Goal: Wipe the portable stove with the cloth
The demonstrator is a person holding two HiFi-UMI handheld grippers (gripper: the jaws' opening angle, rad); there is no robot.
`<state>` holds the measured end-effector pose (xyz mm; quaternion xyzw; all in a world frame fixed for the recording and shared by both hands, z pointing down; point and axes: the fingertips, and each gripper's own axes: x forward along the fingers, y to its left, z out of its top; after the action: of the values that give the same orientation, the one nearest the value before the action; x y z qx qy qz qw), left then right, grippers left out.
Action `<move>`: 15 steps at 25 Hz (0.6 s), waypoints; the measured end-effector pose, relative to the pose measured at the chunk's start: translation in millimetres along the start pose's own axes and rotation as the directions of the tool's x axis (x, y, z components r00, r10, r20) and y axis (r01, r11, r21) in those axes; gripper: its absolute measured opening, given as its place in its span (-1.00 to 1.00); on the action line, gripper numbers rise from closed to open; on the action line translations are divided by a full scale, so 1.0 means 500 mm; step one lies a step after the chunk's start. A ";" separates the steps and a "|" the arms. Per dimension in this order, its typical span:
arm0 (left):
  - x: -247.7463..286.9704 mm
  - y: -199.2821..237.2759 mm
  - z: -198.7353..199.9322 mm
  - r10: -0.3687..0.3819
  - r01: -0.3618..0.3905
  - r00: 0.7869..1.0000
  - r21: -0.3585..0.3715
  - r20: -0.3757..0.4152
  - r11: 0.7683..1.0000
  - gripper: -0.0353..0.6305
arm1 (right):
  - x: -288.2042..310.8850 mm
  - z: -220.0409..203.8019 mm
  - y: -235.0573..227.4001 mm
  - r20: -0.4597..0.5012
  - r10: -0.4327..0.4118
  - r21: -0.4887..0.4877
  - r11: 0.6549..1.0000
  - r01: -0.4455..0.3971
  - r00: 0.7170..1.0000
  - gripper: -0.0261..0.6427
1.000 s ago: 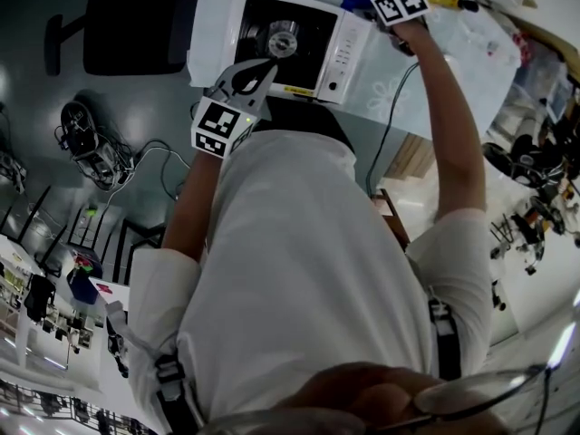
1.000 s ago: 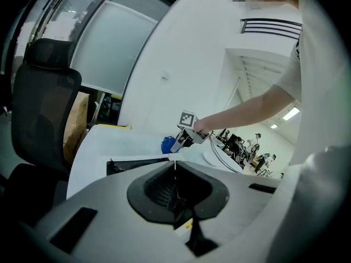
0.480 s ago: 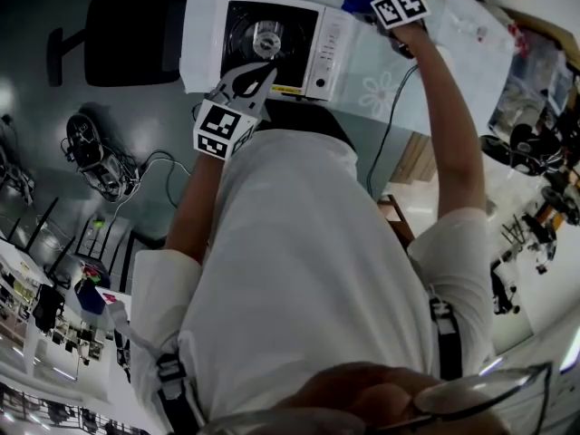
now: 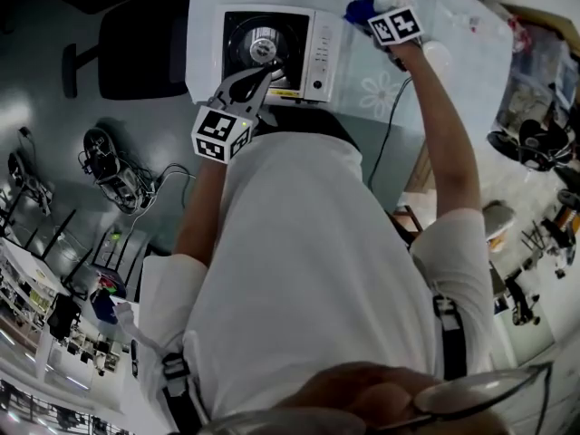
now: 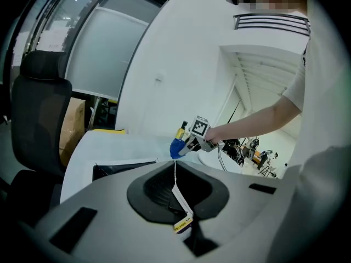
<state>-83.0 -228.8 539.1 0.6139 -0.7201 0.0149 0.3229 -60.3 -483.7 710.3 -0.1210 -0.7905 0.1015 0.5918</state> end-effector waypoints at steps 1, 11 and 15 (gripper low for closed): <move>-0.002 -0.001 -0.001 0.004 -0.004 1.000 -0.002 -0.003 1.000 -0.78 | 0.003 -0.007 -0.001 0.005 -0.015 -0.007 1.000 0.015 1.000 -0.48; -0.014 -0.017 -0.039 0.035 -0.035 0.998 -0.010 -0.042 0.999 -0.78 | 0.056 -0.049 0.035 0.088 -0.087 -0.154 0.983 0.100 0.992 -0.48; -0.021 -0.017 -0.048 0.026 -0.027 0.998 -0.008 -0.058 1.000 -0.78 | 0.061 -0.048 0.048 0.121 -0.112 -0.191 0.972 0.134 0.986 -0.48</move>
<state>-64.5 -211.7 549.9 0.6022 -0.7186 0.0340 0.3461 -43.6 -451.1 737.7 -0.1242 -0.8338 -0.0083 0.5378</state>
